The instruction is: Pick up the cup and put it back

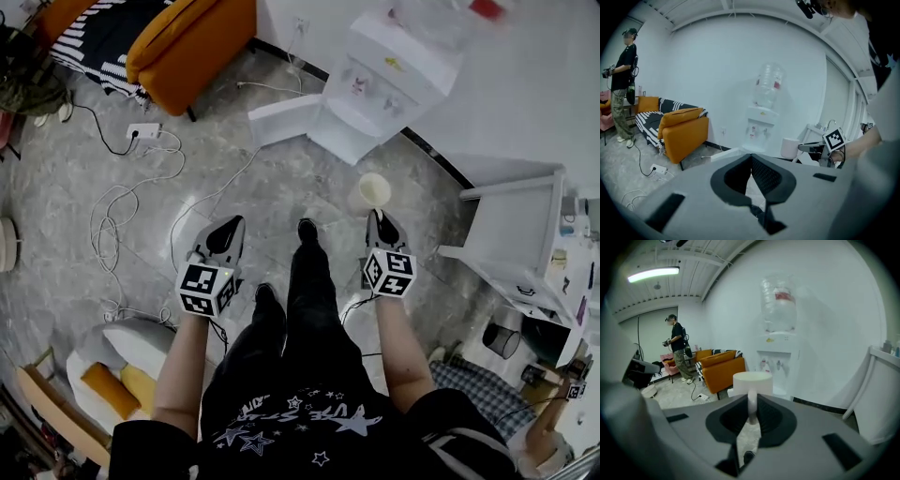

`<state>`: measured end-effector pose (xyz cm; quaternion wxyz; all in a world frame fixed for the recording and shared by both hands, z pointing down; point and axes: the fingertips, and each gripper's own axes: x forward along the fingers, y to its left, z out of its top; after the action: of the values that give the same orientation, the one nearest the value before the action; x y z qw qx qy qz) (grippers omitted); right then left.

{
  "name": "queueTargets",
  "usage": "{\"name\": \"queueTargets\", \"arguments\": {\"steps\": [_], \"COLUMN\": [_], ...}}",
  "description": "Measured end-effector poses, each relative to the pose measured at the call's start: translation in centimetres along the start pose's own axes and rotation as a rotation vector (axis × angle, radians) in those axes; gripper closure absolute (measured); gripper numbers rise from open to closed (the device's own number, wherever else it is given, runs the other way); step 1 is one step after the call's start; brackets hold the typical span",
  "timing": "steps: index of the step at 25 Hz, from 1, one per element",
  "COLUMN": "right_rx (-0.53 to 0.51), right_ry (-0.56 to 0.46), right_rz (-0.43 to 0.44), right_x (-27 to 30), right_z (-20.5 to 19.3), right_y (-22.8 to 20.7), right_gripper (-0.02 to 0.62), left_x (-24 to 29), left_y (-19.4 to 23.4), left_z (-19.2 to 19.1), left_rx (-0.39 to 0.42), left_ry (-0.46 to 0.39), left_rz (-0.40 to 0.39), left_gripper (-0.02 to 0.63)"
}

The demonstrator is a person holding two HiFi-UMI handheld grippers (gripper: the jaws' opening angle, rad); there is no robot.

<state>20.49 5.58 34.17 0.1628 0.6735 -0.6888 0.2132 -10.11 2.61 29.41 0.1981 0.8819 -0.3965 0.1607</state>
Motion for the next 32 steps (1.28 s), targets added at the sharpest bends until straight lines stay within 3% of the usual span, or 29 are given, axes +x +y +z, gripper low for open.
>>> {"name": "queueTargets", "arguments": {"steps": [9, 17, 24, 29, 32], "right_rx": [-0.028, -0.032, -0.056, -0.057, -0.048], "right_ry": [0.109, 0.168, 0.162, 0.123, 0.116], "right_rz": [0.058, 0.071, 0.017, -0.076, -0.109], "right_x": [16.5, 31.4, 43.8, 51.8, 55.4], "right_z": [-4.4, -11.9, -19.7, -22.6, -24.6], "right_y": [-2.4, -4.7, -10.4, -15.3, -17.0], "right_gripper": [0.554, 0.552, 0.553, 0.552, 0.552], "left_x": [14.1, 26.4, 36.8, 43.4, 46.3], "left_y": [3.9, 9.3, 13.6, 16.3, 17.1], "left_z": [-3.3, -11.8, -20.5, -26.2, -29.0], "left_rx": [-0.051, -0.115, -0.086, -0.131, -0.111], "left_ry": [0.045, 0.08, 0.078, 0.057, 0.05], "left_rz": [0.016, 0.002, -0.05, -0.072, -0.095], "left_gripper": [0.597, 0.597, 0.597, 0.597, 0.597]}}
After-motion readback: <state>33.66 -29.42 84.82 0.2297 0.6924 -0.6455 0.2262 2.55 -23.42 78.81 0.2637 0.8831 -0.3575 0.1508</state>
